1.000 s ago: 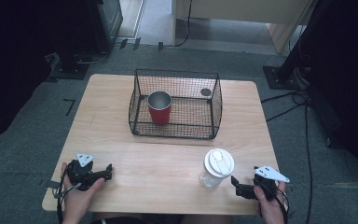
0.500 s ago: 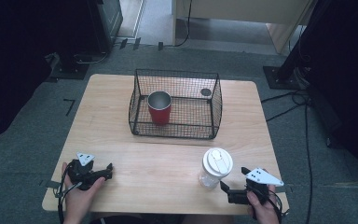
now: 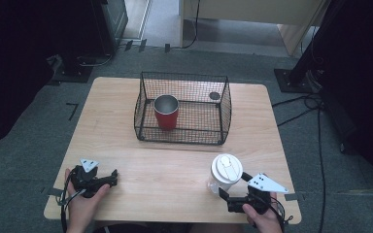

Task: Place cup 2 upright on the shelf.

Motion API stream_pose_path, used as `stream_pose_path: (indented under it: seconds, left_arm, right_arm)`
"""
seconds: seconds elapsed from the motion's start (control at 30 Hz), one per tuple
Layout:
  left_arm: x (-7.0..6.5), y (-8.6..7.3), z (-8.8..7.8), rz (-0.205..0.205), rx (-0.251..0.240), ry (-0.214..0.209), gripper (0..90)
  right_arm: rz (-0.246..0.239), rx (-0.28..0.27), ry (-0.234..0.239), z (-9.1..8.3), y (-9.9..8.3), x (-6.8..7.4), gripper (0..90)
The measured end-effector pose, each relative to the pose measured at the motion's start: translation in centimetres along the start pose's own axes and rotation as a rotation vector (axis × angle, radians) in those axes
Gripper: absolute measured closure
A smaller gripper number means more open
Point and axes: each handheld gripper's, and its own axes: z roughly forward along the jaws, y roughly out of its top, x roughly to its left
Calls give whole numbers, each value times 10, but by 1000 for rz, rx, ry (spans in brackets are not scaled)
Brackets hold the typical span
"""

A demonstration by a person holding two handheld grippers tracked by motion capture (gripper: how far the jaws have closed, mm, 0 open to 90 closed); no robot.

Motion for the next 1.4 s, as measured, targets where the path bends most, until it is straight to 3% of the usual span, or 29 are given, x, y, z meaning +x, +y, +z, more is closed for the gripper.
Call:
stream_pose_path:
  seconds: [0.13,0.43,0.63,0.9,1.03,1.13,1.3,1.4]
  left_arm:
    - [0,0,0,0,0,0,0]
    - [0,0,0,1,0,0,0]
    - [-4,1,1,-8,-1,10,0]
    - [-7,2,2,-2,0,4,0]
    - [-7,2,2,-2,0,4,0]
    - [-7,2,2,-2,0,4,0]
    - [-7,2,2,-2,0,4,0]
    - [-7,2,2,-2,0,4,0]
  right_arm:
    - [-20,-9,-9,2,5,8,0]
    - [-5,-50,-55,8,15,18,0]
    - [-1,-82,-119,10,20,26,79]
    - [-22,-85,-147,15,22,30,138]
    - [-70,-86,-175,16,23,35,155]
    - [-81,-83,-178,17,23,39,159]
    - [-112,-102,-226,20,24,45,161]
    - [-98,-110,-226,20,27,46,161]
